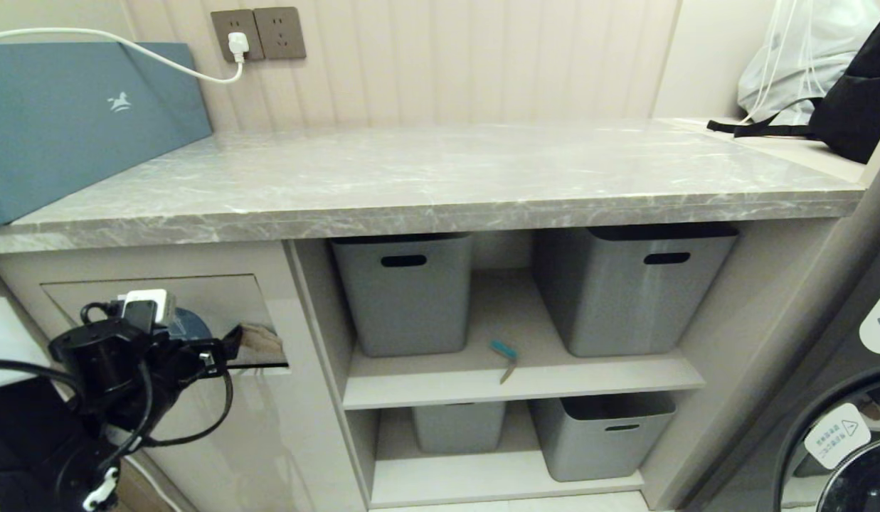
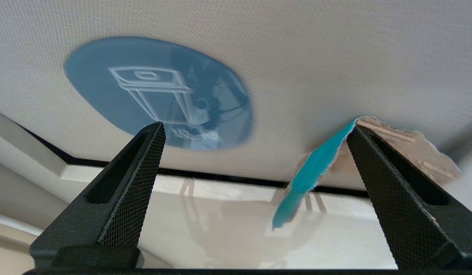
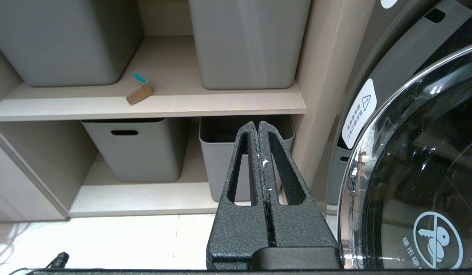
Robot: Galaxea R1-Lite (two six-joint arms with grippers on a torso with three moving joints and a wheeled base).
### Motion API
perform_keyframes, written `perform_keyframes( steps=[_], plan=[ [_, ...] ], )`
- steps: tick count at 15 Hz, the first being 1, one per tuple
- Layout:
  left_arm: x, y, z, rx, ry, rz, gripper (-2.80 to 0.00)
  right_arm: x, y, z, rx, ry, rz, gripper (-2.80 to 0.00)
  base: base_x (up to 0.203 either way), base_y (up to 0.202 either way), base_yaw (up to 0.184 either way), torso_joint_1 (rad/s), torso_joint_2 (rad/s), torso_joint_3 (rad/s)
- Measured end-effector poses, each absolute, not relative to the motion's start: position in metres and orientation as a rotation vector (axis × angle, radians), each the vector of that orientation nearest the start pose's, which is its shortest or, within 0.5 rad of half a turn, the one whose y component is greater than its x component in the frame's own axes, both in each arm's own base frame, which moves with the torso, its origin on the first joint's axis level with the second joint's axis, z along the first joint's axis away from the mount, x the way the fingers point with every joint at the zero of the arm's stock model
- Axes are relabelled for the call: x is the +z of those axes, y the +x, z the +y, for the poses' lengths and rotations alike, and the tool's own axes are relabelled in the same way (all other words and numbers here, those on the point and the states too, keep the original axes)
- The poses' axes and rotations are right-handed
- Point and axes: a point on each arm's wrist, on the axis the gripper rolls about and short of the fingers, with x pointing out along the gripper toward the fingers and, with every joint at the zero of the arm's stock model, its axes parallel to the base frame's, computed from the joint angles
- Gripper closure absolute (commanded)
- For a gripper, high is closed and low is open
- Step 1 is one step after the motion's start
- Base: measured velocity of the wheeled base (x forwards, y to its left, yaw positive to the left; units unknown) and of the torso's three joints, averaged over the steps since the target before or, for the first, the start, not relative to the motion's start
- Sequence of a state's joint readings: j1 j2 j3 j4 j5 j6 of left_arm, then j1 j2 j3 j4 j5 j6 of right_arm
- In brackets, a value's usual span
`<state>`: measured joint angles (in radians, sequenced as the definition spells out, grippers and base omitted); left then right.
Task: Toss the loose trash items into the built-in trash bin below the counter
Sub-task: Put the garbage in the trash can
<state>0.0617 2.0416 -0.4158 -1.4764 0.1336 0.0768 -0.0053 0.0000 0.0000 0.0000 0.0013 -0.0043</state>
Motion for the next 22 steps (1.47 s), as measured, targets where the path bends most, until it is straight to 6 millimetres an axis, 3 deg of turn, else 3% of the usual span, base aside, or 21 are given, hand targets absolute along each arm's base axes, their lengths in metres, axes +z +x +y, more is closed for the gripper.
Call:
perform_keyframes(
  steps=[7, 14, 18, 22],
  plan=[
    [0.05, 0.343, 0.057, 0.278, 0.004, 0.138, -2.8, 0.075, -0.023, 0.0, -0.004, -0.004, 0.0, 0.0, 0.0, 0.0, 0.0, 0.0, 0.0, 0.0],
    [0.021, 0.347, 0.064, 0.283, -0.201, 0.282, -2.8, 0.075, -0.023, 0.0, -0.004, -0.004, 0.0, 0.0, 0.0, 0.0, 0.0, 0.0, 0.0, 0.0],
    [0.026, 0.35, 0.061, 0.279, -0.239, 0.275, -2.8, 0.075, -0.023, 0.0, -0.004, -0.004, 0.0, 0.0, 0.0, 0.0, 0.0, 0.0, 0.0, 0.0],
    [0.045, 0.369, 0.064, 0.278, -0.239, 0.165, -2.8, 0.075, -0.023, 0.0, -0.004, -0.004, 0.0, 0.0, 0.0, 0.0, 0.0, 0.0, 0.0, 0.0]
  ],
)
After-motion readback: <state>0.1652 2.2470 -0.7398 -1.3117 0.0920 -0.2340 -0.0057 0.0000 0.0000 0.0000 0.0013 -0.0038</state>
